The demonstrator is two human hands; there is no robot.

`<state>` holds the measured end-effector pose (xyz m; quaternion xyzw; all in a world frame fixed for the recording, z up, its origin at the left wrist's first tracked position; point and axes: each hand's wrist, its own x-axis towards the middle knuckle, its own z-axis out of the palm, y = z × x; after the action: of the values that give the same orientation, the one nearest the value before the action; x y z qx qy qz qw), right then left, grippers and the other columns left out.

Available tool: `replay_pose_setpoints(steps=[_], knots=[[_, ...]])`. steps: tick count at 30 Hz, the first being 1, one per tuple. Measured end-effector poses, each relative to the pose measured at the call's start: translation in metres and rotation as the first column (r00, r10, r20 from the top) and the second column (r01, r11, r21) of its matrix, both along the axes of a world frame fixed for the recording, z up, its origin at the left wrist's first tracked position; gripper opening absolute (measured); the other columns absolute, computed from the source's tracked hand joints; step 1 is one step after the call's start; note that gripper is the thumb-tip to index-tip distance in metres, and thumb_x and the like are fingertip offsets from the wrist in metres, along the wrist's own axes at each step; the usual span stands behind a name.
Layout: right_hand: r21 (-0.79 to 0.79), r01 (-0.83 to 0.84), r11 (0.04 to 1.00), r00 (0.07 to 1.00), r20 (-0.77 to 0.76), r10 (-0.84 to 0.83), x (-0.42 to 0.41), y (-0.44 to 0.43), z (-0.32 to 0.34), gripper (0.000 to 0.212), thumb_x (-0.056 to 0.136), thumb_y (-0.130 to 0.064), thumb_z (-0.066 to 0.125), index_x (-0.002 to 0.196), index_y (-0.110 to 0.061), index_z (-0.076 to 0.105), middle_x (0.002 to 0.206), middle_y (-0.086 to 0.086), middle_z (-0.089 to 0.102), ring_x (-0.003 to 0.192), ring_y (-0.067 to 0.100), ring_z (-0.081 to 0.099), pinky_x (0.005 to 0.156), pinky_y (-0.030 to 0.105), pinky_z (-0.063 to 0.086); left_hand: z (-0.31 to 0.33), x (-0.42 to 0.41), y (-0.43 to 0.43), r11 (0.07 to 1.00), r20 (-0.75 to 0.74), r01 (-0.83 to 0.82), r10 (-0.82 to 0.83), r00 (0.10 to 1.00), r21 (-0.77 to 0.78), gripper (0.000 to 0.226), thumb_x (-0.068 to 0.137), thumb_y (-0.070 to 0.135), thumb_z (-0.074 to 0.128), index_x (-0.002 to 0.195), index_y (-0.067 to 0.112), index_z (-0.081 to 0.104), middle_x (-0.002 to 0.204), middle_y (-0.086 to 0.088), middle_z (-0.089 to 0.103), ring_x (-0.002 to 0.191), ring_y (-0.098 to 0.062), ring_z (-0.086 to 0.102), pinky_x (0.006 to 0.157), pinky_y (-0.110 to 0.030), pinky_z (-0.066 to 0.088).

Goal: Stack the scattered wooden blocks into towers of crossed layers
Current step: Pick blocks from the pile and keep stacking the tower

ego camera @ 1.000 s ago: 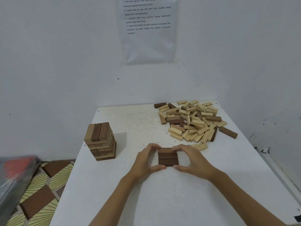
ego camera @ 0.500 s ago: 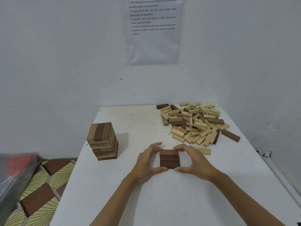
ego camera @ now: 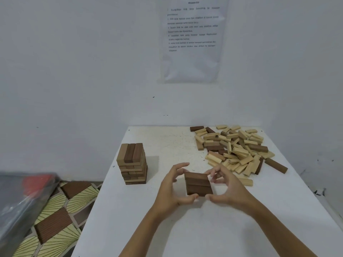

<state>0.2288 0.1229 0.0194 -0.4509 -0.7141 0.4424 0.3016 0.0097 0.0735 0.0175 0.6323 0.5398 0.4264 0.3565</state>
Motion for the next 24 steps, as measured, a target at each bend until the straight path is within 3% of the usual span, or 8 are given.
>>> replay_pose_setpoints(steps=[4,9,11,13,16,20,24], knots=[[0.047,-0.014,0.999,0.984,-0.177,0.022,-0.027,0.003,0.023,0.050,0.055,-0.030,0.086,0.092,-0.030,0.052,0.114,-0.006,0.064,0.102,0.024,0.058,0.095,0.037,0.048,0.033,-0.014,-0.012,0.992,0.095,-0.101,0.094,0.991,0.069,0.079,0.067,0.022,0.085,0.132,0.036,0.044,0.120,0.017,0.060,0.126,-0.003,0.049,0.096,-0.018,0.036],[0.127,-0.046,0.991,0.955,-0.286,0.081,-0.068,0.010,0.052,0.050,0.056,-0.028,0.085,0.094,-0.023,0.052,0.111,-0.006,0.062,0.107,0.026,0.057,0.095,0.033,0.048,0.062,-0.039,-0.020,0.966,0.158,-0.196,0.170,0.973,0.170,0.076,0.075,0.007,0.080,0.135,0.036,0.043,0.135,0.014,0.055,0.130,-0.001,0.046,0.099,-0.024,0.035],[0.156,-0.060,0.986,0.950,-0.296,0.104,-0.084,0.013,0.061,0.049,0.057,-0.028,0.084,0.093,-0.026,0.051,0.111,-0.006,0.061,0.103,0.025,0.057,0.094,0.030,0.048,0.069,-0.047,-0.022,0.962,0.181,-0.199,0.165,0.969,0.186,0.074,0.083,0.002,0.073,0.141,0.033,0.039,0.142,0.019,0.048,0.134,0.002,0.040,0.106,-0.022,0.036],[0.184,-0.061,0.981,0.948,-0.295,0.115,-0.100,0.017,0.068,0.049,0.057,-0.028,0.084,0.092,-0.029,0.050,0.110,-0.006,0.061,0.099,0.022,0.056,0.093,0.030,0.047,0.073,-0.053,-0.023,0.964,0.189,-0.197,0.163,0.968,0.181,0.071,0.089,0.001,0.063,0.147,0.028,0.032,0.140,0.035,0.043,0.135,0.008,0.034,0.108,-0.012,0.032],[0.209,-0.059,0.976,0.951,-0.284,0.119,-0.124,0.024,0.073,0.050,0.056,-0.030,0.084,0.092,-0.031,0.049,0.111,-0.008,0.061,0.094,0.017,0.055,0.093,0.033,0.047,0.072,-0.062,-0.023,0.952,0.160,-0.242,0.214,0.964,0.186,0.065,0.095,0.003,0.054,0.150,0.025,0.025,0.127,0.051,0.040,0.127,0.019,0.036,0.098,-0.003,0.033],[0.217,-0.070,0.974,0.961,-0.247,0.125,-0.150,0.032,0.074,0.053,0.055,-0.035,0.083,0.095,-0.031,0.049,0.110,-0.014,0.060,0.096,0.014,0.056,0.092,0.027,0.047,0.068,-0.082,-0.022,0.920,0.178,-0.342,0.310,0.934,0.193,0.063,0.098,0.014,0.053,0.148,0.040,0.026,0.137,0.040,0.041,0.129,0.014,0.039,0.099,-0.008,0.038],[0.221,-0.083,0.972,0.972,-0.199,0.128,-0.176,0.037,0.069,0.056,0.054,-0.039,0.083,0.099,-0.032,0.049,0.111,-0.015,0.057,0.098,0.011,0.054,0.090,0.021,0.044,0.064,-0.103,-0.019,0.914,0.193,-0.368,0.335,0.922,0.172,0.060,0.098,0.013,0.051,0.149,0.034,0.028,0.135,0.046,0.038,0.128,0.019,0.035,0.091,0.002,0.032]])
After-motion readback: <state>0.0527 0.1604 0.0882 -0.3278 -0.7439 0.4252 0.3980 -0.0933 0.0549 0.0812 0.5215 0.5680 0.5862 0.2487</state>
